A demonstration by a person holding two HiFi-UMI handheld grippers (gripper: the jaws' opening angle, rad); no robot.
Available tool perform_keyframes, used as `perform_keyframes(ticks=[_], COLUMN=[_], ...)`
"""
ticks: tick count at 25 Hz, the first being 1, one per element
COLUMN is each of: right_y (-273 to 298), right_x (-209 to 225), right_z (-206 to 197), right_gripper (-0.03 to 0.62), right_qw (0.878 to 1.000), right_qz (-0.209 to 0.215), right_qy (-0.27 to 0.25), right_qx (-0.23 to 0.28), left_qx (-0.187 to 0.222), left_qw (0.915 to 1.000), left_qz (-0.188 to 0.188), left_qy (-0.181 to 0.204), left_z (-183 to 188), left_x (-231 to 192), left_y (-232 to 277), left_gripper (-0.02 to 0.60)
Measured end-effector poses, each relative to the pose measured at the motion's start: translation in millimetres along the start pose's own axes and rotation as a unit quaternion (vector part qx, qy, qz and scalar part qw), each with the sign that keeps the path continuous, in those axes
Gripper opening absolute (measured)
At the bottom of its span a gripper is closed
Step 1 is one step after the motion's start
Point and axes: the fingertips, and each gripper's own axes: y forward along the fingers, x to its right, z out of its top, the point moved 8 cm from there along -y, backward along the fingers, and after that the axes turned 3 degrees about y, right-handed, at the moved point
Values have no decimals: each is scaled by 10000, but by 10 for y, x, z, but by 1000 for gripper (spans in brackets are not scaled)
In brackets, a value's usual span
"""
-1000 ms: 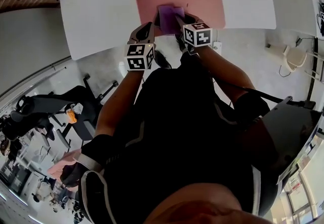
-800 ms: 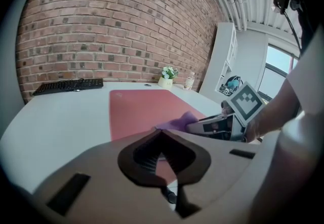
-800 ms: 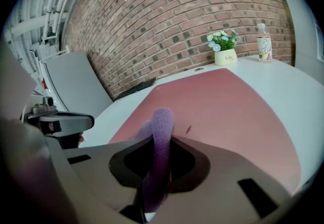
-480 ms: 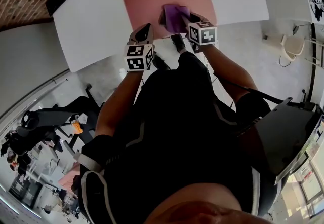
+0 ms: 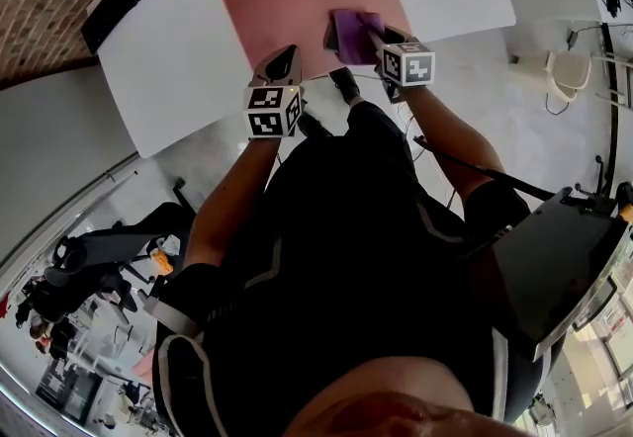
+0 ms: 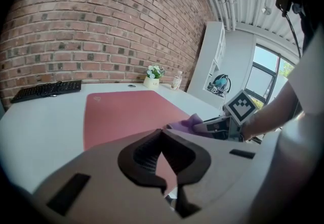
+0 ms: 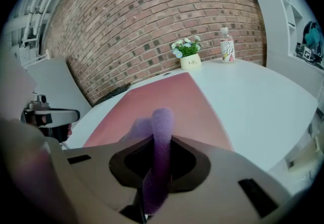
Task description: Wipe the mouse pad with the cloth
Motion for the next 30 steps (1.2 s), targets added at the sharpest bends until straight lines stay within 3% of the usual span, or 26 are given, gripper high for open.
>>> perform_keyframes(ticks=[5,16,25,30], right_y=[-26,-331,-524,-720], right_x=[157,524,894,1003], right_z=[4,60,164,461], right_gripper=[60,60,60,60], right_qw=[9998,9984,9936,9936], right_qz=[-172,-348,-810,-838], right_qy=[68,396,734,498], right_qx=[66,222,284,579], left_qx=[-48,-145,-58,115], left_qw=[9993,9992,9987,9985], left_qz=[-30,-344,-447,-467], left_qy=[-377,173,253,241], left_z=[41,230,334,492], left_x=[-52,238,266,308], left_y=[53,145,181,193], left_gripper=[2,2,2,2])
